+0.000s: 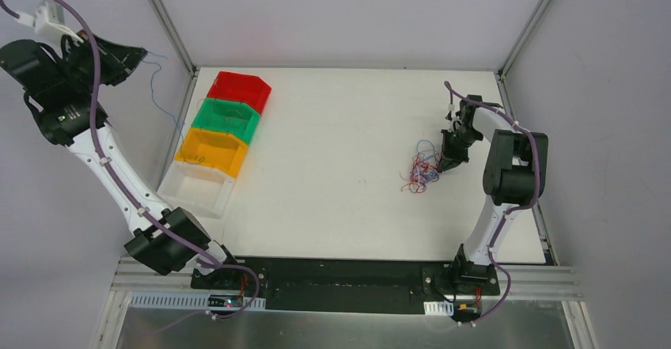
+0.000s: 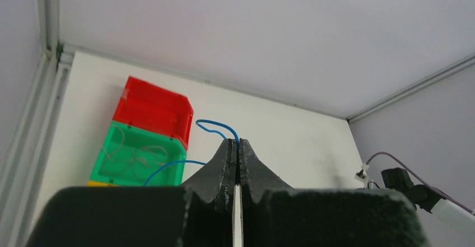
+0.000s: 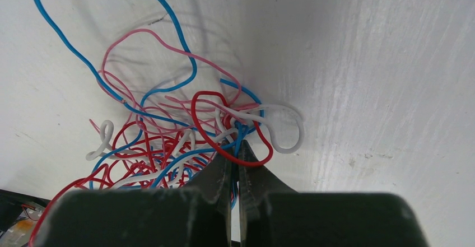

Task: Untangle the cables

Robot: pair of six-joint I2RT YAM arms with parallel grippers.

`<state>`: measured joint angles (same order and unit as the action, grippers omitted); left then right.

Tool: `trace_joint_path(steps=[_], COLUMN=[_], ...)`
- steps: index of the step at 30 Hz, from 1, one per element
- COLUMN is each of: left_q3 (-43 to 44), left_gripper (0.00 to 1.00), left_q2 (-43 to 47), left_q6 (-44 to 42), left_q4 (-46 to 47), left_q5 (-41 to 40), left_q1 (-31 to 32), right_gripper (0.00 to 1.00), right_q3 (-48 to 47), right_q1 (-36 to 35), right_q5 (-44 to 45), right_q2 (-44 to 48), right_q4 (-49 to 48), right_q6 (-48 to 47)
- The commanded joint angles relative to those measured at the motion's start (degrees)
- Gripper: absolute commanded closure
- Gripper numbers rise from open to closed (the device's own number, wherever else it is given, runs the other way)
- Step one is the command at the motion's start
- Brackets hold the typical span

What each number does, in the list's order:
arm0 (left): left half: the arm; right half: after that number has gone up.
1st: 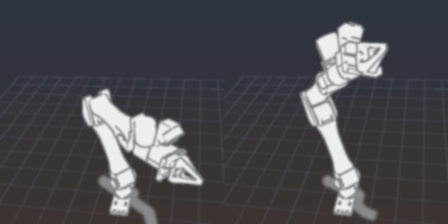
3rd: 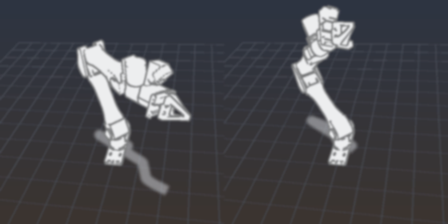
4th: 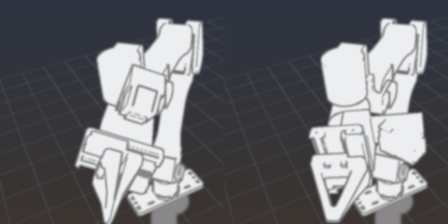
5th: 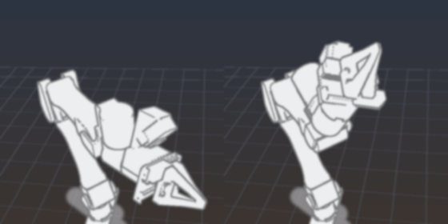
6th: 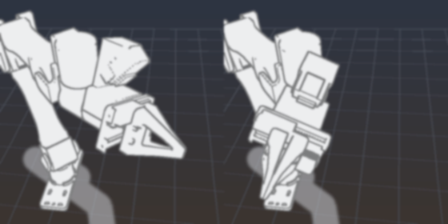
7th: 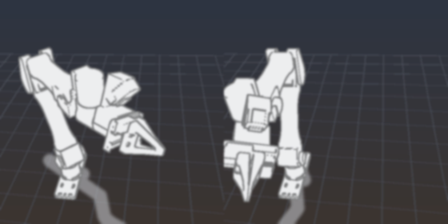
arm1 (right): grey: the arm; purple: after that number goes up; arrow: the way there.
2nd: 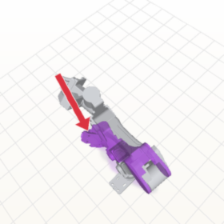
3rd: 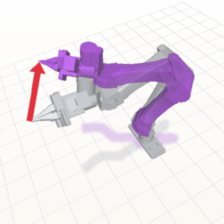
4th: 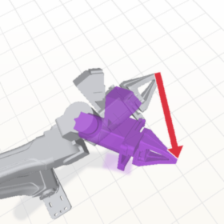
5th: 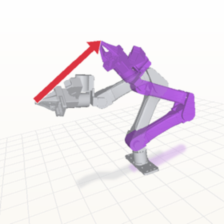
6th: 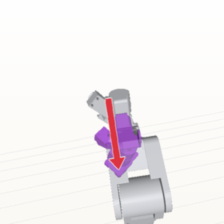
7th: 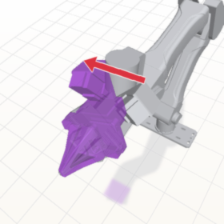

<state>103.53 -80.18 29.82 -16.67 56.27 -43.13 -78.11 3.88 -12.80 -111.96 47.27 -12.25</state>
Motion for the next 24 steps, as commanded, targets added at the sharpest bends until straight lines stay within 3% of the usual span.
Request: trace_joint_path(steps=[1, 15, 24], left_q3=[-9.5, -29.1, -34.2], left_gripper=[1.0, 1.0, 1.0], left_q2=[2.9, 4.0, -1.2], left_q6=[-6.8, -28.7, -42.1], left_q4=[-0.1, -13.3, -17.2], left_q5=[4.6, -0.8, -11.0], left_q1=[0.4, 4.7, 7.8], right_gripper=[1.0, 1.0, 1.0], right_q3=[0.6, 3.8, 6.2], right_q1=[0.3, 0.2, 0.3], right_q5=[-1.2, -1.3, -1.8], right_q2=[0.4, 1.9, 2.9], right_q4=[1.2, 0.3, -0.3], right_q6=[0.6, 0.3, 0.7])
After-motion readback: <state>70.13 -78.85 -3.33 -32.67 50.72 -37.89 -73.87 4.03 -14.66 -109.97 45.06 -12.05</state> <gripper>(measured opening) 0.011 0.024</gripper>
